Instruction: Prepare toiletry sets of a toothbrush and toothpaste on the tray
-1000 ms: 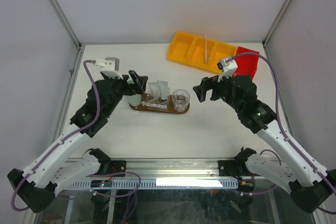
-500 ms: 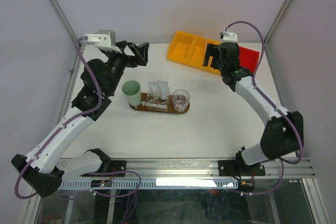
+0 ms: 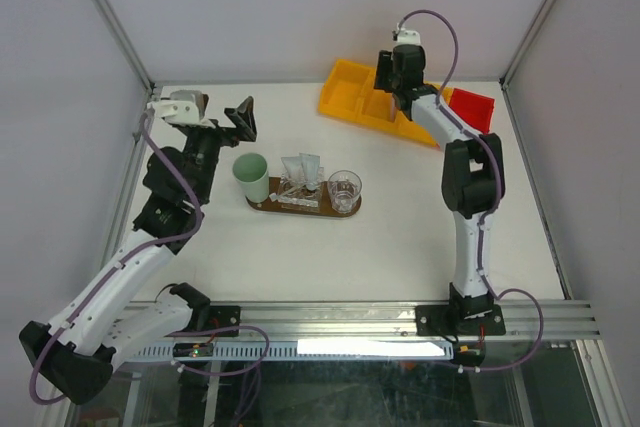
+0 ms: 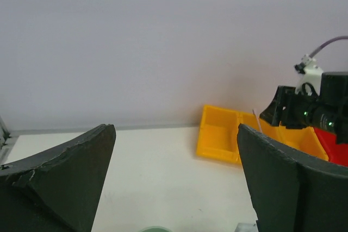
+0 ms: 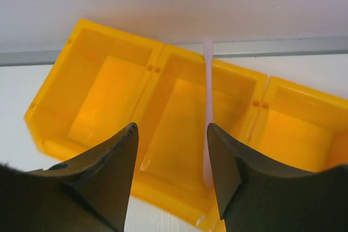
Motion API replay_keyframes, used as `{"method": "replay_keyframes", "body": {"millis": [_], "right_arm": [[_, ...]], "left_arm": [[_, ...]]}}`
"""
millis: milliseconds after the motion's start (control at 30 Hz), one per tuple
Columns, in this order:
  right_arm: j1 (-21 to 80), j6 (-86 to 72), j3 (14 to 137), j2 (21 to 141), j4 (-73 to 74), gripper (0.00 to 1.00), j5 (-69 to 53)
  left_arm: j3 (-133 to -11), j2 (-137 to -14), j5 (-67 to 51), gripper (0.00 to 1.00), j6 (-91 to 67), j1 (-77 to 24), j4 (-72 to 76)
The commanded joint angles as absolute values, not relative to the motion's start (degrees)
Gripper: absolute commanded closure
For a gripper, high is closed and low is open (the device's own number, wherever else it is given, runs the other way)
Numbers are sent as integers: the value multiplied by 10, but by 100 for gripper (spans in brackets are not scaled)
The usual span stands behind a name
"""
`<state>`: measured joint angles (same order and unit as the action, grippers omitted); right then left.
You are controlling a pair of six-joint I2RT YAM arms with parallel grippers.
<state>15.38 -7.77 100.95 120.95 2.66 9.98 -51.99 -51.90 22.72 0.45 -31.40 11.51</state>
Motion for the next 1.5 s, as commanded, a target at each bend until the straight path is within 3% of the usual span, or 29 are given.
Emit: {"method": "replay_keyframes", "body": {"millis": [0,300,467,633,967,1367,1467], "right_arm": [[153,-44,1124,1280,29,45,138],[153,-12,1234,1401,43,46,194],[153,-9,1278,1447,43,51,205],[151,-1,1285,1463,30,59,223],[140,9,1311,1480,34,60,226],[140,2,1325,1463,59,96,195],[140,-12,1314,1427,74,98,171]], "left_arm": [[-501,-487,259,1,44,-312,192],[-503,-489,247,1,50,-312,188],[-500,-487,254,1,57,-312,192],[-499,-492,252,1,59,-312,193],[-501,-498,244,1,56,-312,189],[-503,-507,240,1,55,-312,185],[-502,-508,237,1,54,-312,185]]}}
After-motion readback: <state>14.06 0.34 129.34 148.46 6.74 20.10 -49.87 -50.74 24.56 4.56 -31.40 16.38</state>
